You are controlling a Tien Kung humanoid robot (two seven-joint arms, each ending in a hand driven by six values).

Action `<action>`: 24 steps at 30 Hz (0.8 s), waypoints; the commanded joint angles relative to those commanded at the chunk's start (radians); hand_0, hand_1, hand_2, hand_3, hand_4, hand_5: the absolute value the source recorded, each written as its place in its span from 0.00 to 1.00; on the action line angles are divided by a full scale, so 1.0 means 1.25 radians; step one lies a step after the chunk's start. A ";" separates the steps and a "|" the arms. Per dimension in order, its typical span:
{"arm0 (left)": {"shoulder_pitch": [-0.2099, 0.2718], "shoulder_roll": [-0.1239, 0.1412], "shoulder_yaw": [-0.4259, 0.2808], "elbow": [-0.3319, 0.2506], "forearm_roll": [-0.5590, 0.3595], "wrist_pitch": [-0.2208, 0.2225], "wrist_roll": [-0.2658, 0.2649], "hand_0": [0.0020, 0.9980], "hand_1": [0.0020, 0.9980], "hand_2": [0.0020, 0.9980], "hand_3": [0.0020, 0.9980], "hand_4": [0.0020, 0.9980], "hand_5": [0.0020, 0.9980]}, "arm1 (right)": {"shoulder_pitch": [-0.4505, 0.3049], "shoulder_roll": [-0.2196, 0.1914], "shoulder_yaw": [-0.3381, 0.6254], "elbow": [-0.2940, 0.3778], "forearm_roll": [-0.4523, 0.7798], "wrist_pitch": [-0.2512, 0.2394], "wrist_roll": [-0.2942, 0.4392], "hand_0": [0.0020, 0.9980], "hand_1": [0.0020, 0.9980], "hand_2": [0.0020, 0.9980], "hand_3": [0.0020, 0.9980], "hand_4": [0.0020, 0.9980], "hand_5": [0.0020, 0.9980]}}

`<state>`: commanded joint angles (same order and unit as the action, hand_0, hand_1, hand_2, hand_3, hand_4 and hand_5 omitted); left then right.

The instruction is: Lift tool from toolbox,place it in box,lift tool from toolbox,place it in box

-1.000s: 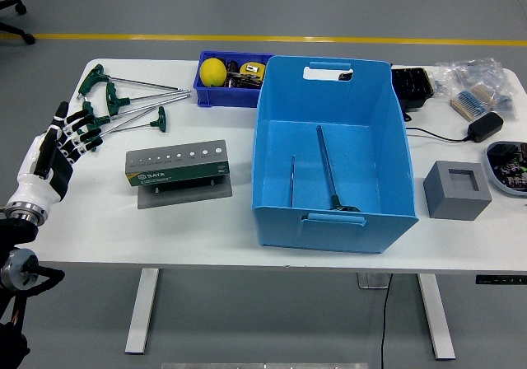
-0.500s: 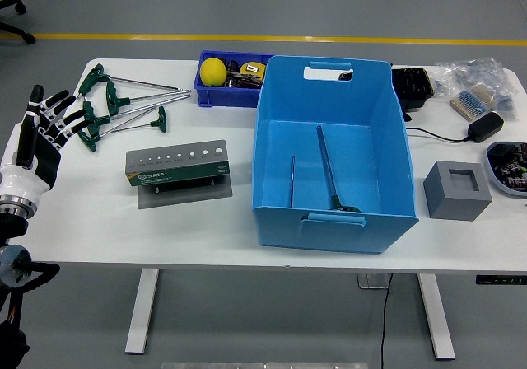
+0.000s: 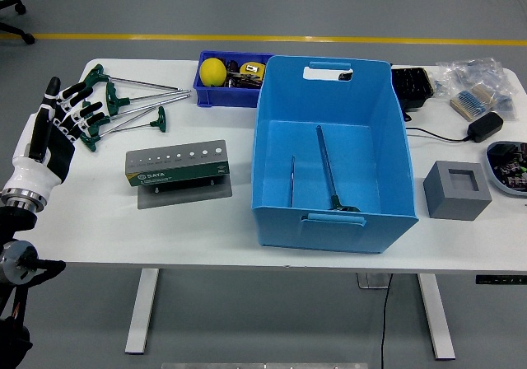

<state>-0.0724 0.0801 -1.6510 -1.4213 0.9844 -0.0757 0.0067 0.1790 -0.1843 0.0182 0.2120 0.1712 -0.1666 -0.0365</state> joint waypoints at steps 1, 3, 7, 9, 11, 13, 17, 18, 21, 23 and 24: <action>0.002 0.002 -0.001 -0.001 0.001 -0.001 0.000 0.72 0.73 0.82 0.74 0.93 0.79 | 0.001 0.000 -0.001 0.000 0.002 0.000 0.001 0.73 0.72 0.76 0.60 0.84 0.73; 0.007 0.005 -0.003 -0.006 0.002 -0.002 -0.002 0.72 0.73 0.82 0.74 0.93 0.79 | 0.002 -0.001 -0.004 0.000 0.010 -0.001 0.003 0.73 0.72 0.76 0.60 0.84 0.73; 0.009 0.010 -0.006 -0.011 0.003 -0.003 -0.005 0.72 0.73 0.82 0.74 0.93 0.80 | 0.004 -0.002 -0.007 0.000 0.018 -0.001 0.005 0.73 0.72 0.76 0.60 0.84 0.73; 0.006 0.011 -0.006 -0.013 0.006 -0.004 -0.006 0.72 0.73 0.82 0.74 0.93 0.80 | 0.005 -0.002 -0.006 0.000 0.021 -0.001 0.006 0.73 0.72 0.76 0.60 0.84 0.73; 0.003 0.012 -0.004 -0.014 0.005 -0.004 -0.010 0.72 0.73 0.82 0.74 0.93 0.80 | 0.006 -0.003 -0.005 0.000 0.021 -0.002 0.007 0.73 0.72 0.76 0.60 0.84 0.73; 0.001 0.010 0.000 -0.015 0.002 -0.003 -0.018 0.72 0.73 0.82 0.75 0.93 0.79 | 0.007 -0.003 -0.004 0.001 0.020 -0.001 0.007 0.73 0.72 0.76 0.60 0.84 0.73; 0.007 0.004 0.002 -0.027 0.006 0.000 -0.032 0.72 0.73 0.82 0.75 0.93 0.79 | 0.008 -0.006 0.002 0.001 0.019 0.000 0.007 0.73 0.72 0.76 0.60 0.84 0.73; 0.009 0.005 0.002 -0.030 0.008 0.000 -0.034 0.73 0.73 0.82 0.76 0.93 0.80 | 0.007 -0.006 0.001 0.002 0.018 0.000 0.007 0.73 0.72 0.76 0.60 0.84 0.73; 0.012 0.008 0.005 -0.033 0.014 -0.002 -0.035 0.73 0.73 0.82 0.76 0.93 0.80 | 0.007 -0.007 -0.002 0.002 0.017 0.000 0.006 0.73 0.72 0.76 0.60 0.84 0.73; 0.013 0.010 0.006 -0.033 0.017 -0.002 -0.035 0.73 0.73 0.82 0.76 0.93 0.80 | 0.006 -0.008 -0.003 0.002 0.016 0.000 0.006 0.73 0.72 0.76 0.60 0.84 0.73; 0.013 0.011 0.007 -0.033 0.019 -0.002 -0.035 0.73 0.73 0.82 0.76 0.94 0.81 | 0.005 -0.008 -0.003 0.003 0.016 0.000 0.006 0.73 0.72 0.76 0.59 0.84 0.73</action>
<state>-0.0560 0.0938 -1.6428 -1.4629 1.0080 -0.0788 -0.0364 0.1859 -0.1941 0.0139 0.2154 0.1911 -0.1661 -0.0296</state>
